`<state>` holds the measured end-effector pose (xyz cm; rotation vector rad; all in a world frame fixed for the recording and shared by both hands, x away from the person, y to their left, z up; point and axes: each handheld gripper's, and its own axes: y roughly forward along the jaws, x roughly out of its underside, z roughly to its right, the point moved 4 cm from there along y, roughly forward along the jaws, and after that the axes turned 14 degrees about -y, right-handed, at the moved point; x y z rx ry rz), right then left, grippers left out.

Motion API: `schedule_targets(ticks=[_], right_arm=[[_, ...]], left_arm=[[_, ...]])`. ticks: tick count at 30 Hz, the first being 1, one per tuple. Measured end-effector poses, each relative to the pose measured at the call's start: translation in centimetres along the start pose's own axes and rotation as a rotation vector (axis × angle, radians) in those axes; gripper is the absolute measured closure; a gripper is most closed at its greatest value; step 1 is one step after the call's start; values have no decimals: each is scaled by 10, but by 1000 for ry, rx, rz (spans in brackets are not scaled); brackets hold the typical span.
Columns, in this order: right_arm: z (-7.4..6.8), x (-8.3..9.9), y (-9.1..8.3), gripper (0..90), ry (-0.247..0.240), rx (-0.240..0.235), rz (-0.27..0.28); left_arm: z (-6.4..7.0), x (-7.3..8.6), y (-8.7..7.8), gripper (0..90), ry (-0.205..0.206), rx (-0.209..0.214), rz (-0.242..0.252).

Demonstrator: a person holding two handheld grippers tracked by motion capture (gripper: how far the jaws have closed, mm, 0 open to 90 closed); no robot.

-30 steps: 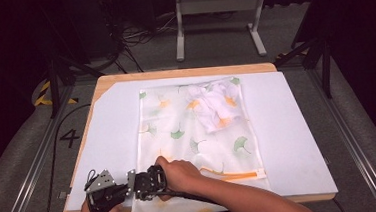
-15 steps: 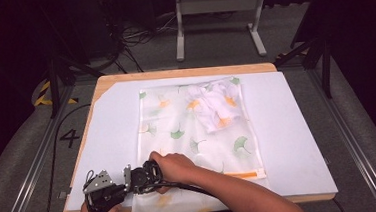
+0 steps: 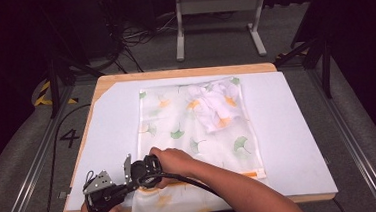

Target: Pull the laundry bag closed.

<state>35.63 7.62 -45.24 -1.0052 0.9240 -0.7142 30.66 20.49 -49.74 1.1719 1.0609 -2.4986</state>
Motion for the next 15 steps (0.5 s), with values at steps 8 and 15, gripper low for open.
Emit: schedule_targets(ticks=[8,15], right_arm=[[3,7,7,860,110,-13,104],[-5,4,2,853,-28,-19,-19]], left_arm=[[-1,1,-1,900,-9,-3,11],[-1,0,-4,900,6,-11,26]])
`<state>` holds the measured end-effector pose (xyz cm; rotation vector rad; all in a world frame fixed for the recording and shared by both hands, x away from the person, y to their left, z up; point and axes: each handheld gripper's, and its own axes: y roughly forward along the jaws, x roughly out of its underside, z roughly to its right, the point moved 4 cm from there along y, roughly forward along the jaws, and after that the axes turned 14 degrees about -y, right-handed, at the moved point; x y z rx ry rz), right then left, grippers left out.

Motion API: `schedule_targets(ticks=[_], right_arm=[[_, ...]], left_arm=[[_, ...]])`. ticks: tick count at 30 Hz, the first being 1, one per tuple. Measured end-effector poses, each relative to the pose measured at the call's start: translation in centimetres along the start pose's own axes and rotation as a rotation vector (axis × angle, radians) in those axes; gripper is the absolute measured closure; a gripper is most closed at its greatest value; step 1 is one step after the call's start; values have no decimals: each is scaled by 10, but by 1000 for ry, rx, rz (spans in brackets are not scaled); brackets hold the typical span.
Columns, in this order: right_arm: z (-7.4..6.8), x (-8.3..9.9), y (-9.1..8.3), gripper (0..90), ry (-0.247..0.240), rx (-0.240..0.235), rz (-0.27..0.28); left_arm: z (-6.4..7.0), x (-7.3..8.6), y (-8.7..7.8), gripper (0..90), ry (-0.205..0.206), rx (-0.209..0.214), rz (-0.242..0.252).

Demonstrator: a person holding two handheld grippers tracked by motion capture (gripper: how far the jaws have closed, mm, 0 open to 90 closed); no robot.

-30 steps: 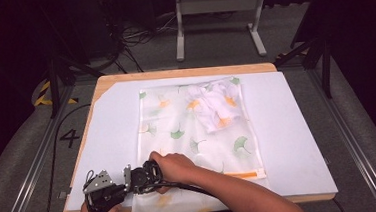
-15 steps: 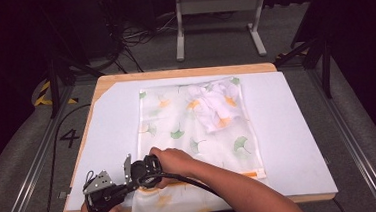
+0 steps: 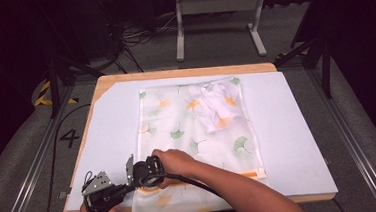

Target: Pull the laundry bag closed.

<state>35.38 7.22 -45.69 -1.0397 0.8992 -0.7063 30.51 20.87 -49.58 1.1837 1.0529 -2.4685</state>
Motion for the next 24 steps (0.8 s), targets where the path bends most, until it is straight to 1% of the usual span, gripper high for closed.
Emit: schedule_targets(ticks=[1,2,3,4,5,6,7,8,10,11,12,13,14,15,16,18,19,20,21,22,23,24], right_arm=[[-2,-2,-1,794,-41,6,-30],[-2,-4,-2,756,-63,16,-43],[-2,-6,-2,730,-95,28,-61],[-3,-7,-2,703,-118,24,-77],[-2,-8,-2,674,-131,18,-86],[-1,-10,-2,666,-131,9,-70],[0,-10,-3,665,-125,-10,-58],[1,-11,-3,651,-126,-14,-49],[2,-11,-3,634,-134,-9,-47],[3,-11,-3,643,-121,-30,-23],[3,-11,-3,643,-121,-30,-23],[6,-10,-7,682,-104,-30,14],[6,-10,-7,682,-104,-30,14],[8,-10,-9,702,-100,-39,46],[10,-10,-13,736,-72,-28,88],[13,-12,-12,801,-42,0,132],[14,-12,-10,833,-23,18,149],[15,-13,-8,859,-9,21,157],[16,-13,-5,870,3,25,174],[16,-13,-5,870,3,25,174],[18,-13,-2,885,39,44,195],[19,-14,0,887,59,36,218]], left_arm=[[0,0,-2,900,-2,0,4],[-1,1,-4,900,-2,-8,8],[0,1,-6,900,-8,-4,15],[1,2,-8,900,-5,5,15],[2,3,-10,900,-5,15,11],[3,3,-11,900,8,20,11],[5,4,-13,900,20,26,7],[8,4,-14,900,19,35,6],[9,4,-14,900,25,36,6],[14,7,-10,900,46,36,-29],[14,7,-10,900,46,36,-29],[17,11,-5,900,81,16,-77],[17,11,-5,900,81,16,-77],[20,12,-3,900,97,8,-88],[21,13,-4,900,101,6,-93],[20,13,-4,900,106,6,-95],[20,13,-5,900,99,7,-91],[20,14,-5,900,93,6,-90],[20,14,-5,900,95,11,-92],[20,14,-5,900,95,11,-92],[20,15,-5,900,96,11,-92],[20,15,-6,900,94,14,-92]])
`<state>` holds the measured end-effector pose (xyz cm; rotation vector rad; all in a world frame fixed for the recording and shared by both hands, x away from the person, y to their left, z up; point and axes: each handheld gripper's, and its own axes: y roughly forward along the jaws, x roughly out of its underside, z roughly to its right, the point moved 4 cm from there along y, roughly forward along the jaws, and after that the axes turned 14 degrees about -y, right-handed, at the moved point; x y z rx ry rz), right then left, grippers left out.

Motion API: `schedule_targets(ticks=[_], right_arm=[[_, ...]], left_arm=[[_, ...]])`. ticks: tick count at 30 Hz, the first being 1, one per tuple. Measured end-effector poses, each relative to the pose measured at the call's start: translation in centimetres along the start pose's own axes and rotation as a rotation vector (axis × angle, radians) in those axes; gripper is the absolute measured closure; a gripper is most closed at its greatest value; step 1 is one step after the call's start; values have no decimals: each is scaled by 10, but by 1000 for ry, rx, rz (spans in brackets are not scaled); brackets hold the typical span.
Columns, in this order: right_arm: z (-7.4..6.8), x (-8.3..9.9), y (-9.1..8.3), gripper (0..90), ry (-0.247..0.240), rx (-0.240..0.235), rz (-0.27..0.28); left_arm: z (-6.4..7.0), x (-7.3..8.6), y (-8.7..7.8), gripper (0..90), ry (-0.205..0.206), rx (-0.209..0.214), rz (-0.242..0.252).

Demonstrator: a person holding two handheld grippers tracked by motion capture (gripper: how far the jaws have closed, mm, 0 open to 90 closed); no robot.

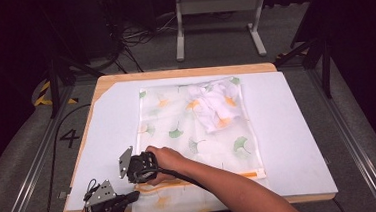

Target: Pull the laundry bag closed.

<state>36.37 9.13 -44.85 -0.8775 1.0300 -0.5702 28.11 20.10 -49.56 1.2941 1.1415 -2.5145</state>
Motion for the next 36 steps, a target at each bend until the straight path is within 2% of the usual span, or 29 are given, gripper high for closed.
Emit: schedule_targets(ticks=[1,3,6,9,11,13,16,18,19,20,21,23,24,27,28,30,31,34,36], right_arm=[[-1,1,2,898,5,-2,-4],[-4,3,5,895,-12,-7,-52],[-5,8,3,884,-11,-21,-78],[-7,12,-2,881,-3,-39,-85],[-11,13,-5,867,-9,-74,-93],[-13,14,-7,861,-15,-78,-111],[-16,13,-10,801,-25,-108,-118],[-17,11,-10,782,-38,-105,-145],[-17,9,-9,760,-39,-97,-141],[-17,7,-9,709,-46,-88,-153],[-16,6,-9,703,-68,-71,-170],[-16,2,-9,676,-102,-63,-171],[-15,0,-10,659,-118,-56,-155],[-15,-8,-8,650,-129,-68,-114],[-13,-9,-6,680,-123,-60,-117],[-8,-8,-4,803,-68,-66,-74],[-3,-7,-3,867,-30,-50,-38],[2,-5,-1,894,29,-34,-1],[3,-2,2,893,35,-38,-19]], left_arm=[[0,0,0,900,-2,2,-1],[0,0,0,900,-3,5,-1],[-1,0,0,900,-2,7,-1],[-2,0,-2,900,-4,0,3],[-3,0,-3,900,2,-7,4],[-3,0,-3,900,-1,-10,7],[-4,0,-3,900,-7,-6,14],[-5,0,-3,900,-11,-5,15],[-5,1,-3,900,-11,-5,16],[-5,0,-4,900,-4,-9,17],[-5,1,-4,900,-8,-5,16],[-6,1,-4,900,-10,-4,17],[-6,1,-4,900,-9,-1,20],[-6,1,-4,900,-12,4,19],[-6,1,-4,900,-12,4,19],[-6,2,-4,900,-15,6,21],[-6,2,-4,900,-16,7,22],[-6,2,-4,900,-16,12,22],[-6,2,-4,900,-16,9,21]])
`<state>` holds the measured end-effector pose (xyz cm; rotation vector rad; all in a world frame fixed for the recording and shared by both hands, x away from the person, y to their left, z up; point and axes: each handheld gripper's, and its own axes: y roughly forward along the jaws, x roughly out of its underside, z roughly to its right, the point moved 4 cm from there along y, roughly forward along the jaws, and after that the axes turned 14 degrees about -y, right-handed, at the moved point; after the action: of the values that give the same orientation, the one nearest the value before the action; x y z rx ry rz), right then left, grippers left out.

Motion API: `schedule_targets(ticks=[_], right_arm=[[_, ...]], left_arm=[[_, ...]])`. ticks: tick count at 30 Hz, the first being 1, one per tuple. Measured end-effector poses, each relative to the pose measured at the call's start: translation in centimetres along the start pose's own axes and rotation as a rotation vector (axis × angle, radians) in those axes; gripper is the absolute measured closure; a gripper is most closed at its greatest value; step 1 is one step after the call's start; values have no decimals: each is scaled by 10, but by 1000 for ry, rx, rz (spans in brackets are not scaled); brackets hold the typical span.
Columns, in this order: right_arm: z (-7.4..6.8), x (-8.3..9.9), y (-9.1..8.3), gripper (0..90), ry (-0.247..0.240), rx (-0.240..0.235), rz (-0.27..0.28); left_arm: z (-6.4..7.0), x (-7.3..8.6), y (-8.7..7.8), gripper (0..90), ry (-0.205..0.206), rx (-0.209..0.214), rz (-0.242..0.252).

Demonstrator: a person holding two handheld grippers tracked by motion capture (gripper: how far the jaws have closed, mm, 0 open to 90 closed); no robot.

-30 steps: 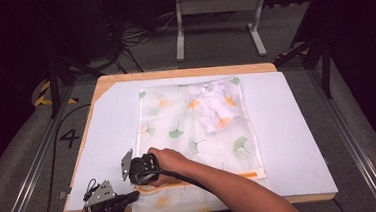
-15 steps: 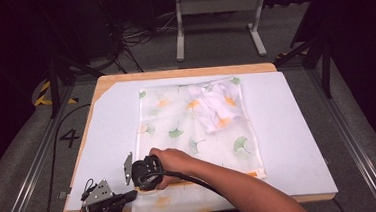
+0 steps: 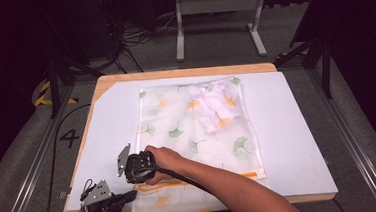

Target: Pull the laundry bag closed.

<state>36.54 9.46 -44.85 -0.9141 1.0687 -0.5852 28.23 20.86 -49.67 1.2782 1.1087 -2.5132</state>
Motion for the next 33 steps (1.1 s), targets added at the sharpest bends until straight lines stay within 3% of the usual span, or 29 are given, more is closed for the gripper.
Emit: schedule_targets(ticks=[6,7,11,12,17,19,23,33], right_arm=[[-4,8,1,851,-32,-11,-99],[-4,8,0,842,-34,-11,-92],[1,1,-8,818,43,0,38],[0,-1,-7,821,46,0,49],[-2,-5,5,815,50,-3,38],[-2,-2,8,807,39,20,-7],[0,4,2,805,30,39,-38],[-17,16,-6,800,9,-93,-95]], left_arm=[[0,-1,1,900,-4,-1,2],[0,-1,1,900,-4,-2,1],[0,-1,1,900,3,0,-2],[1,-1,2,900,5,-1,-5],[1,-1,2,900,10,-2,-2],[1,-1,2,900,10,-1,-3],[0,-1,2,900,4,0,-4],[0,-1,2,900,9,1,-6]])
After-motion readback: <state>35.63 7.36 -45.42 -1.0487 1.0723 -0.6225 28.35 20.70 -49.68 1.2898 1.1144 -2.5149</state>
